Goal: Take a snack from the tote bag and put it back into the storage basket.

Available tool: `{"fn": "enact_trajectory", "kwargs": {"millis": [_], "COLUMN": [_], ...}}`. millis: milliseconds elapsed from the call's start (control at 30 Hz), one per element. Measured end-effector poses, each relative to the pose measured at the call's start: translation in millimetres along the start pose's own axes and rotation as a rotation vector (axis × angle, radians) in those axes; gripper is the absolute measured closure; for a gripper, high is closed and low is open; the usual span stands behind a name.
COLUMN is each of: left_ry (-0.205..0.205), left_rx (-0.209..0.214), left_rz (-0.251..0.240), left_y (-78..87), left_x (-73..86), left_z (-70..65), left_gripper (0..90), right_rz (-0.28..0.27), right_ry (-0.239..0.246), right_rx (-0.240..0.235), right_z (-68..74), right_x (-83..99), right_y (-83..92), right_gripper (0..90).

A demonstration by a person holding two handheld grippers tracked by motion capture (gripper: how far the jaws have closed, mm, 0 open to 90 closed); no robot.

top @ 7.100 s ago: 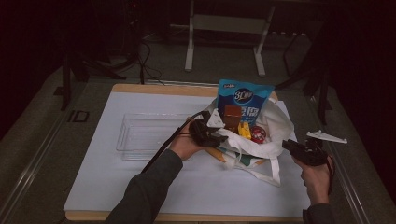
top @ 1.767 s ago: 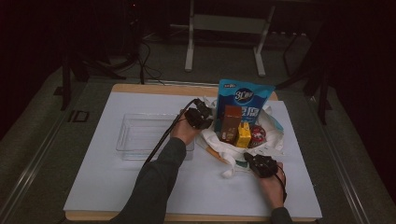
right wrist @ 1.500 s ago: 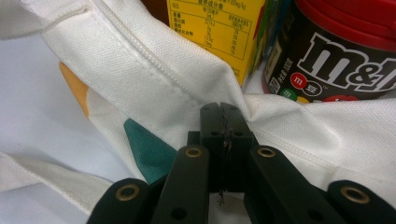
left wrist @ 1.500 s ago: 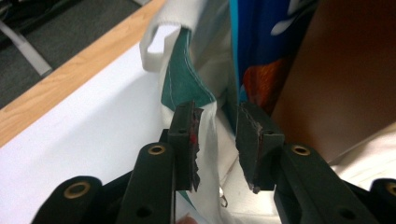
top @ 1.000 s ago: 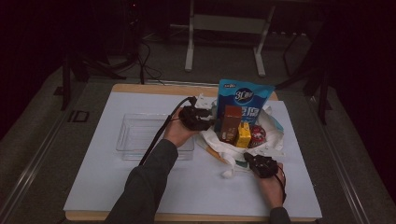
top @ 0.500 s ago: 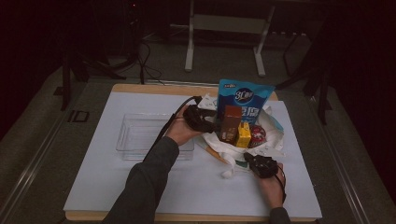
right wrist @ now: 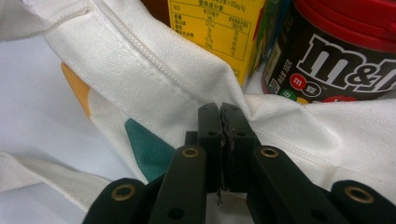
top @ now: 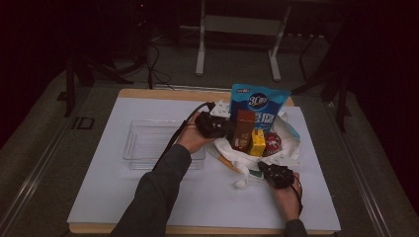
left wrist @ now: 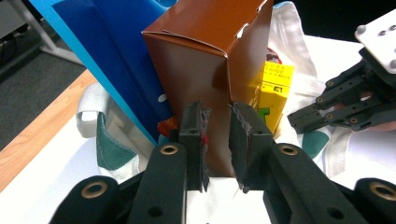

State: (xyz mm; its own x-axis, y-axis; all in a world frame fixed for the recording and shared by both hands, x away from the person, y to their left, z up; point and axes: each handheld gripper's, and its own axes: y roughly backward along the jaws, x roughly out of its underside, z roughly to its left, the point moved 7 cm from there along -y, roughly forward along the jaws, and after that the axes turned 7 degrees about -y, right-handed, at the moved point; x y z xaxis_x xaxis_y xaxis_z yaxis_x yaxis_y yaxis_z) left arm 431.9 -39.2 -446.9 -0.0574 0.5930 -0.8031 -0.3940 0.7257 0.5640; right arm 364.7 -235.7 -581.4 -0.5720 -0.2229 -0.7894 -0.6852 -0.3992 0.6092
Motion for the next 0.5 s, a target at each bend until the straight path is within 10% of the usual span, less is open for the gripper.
{"fn": "enact_trajectory", "kwargs": {"millis": [200, 500], "left_ry": [-0.007, -0.035], "left_rx": [-0.045, 0.068], "left_rz": [0.032, 0.079], "left_y": [-0.2, -17.2], "left_x": [1.3, 3.2], "left_z": [4.1, -14.8], "left_gripper": [86.9, 82.9], "right_rz": [0.002, 0.002], "right_ry": [-0.001, -0.001], "right_rx": [0.000, 0.000], "right_z": [0.1, -0.1], "right_x": [0.1, 0.1], "right_y": [0.0, 0.0], "right_gripper": [87.4, 87.4]}}
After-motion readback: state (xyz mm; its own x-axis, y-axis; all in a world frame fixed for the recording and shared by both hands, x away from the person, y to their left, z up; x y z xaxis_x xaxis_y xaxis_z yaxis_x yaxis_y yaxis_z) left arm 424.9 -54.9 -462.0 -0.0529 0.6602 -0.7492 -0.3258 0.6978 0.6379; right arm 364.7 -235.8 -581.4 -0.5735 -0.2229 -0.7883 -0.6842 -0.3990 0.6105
